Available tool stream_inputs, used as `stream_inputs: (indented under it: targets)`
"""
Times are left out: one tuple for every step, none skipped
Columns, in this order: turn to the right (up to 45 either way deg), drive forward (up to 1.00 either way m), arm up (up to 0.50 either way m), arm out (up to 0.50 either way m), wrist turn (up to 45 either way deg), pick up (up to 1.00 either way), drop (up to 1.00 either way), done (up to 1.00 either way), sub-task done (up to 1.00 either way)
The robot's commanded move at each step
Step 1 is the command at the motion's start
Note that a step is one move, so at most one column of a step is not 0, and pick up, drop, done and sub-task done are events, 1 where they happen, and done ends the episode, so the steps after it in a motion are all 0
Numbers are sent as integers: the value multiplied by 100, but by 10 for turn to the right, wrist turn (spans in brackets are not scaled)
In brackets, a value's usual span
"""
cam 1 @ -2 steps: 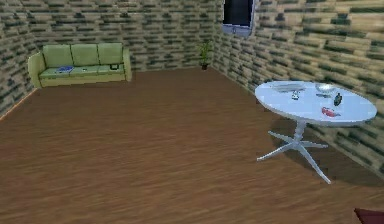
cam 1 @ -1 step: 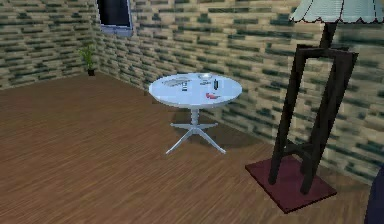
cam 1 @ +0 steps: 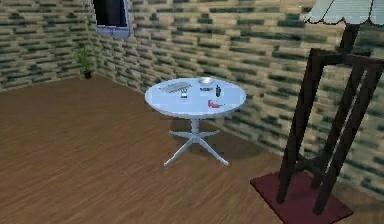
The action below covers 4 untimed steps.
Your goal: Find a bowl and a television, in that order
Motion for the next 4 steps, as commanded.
stream_inputs:
  targets:
    - [30, 0, 0, 0, 0, 0, 0, 0, 0]
    - [0, 100, 0, 0, 0, 0, 0, 0, 0]
    - [0, 0, 0, 0, 0, 0, 0, 0, 100]
    - [-450, 0, 0, 0, 0, 0, 0, 0, 0]
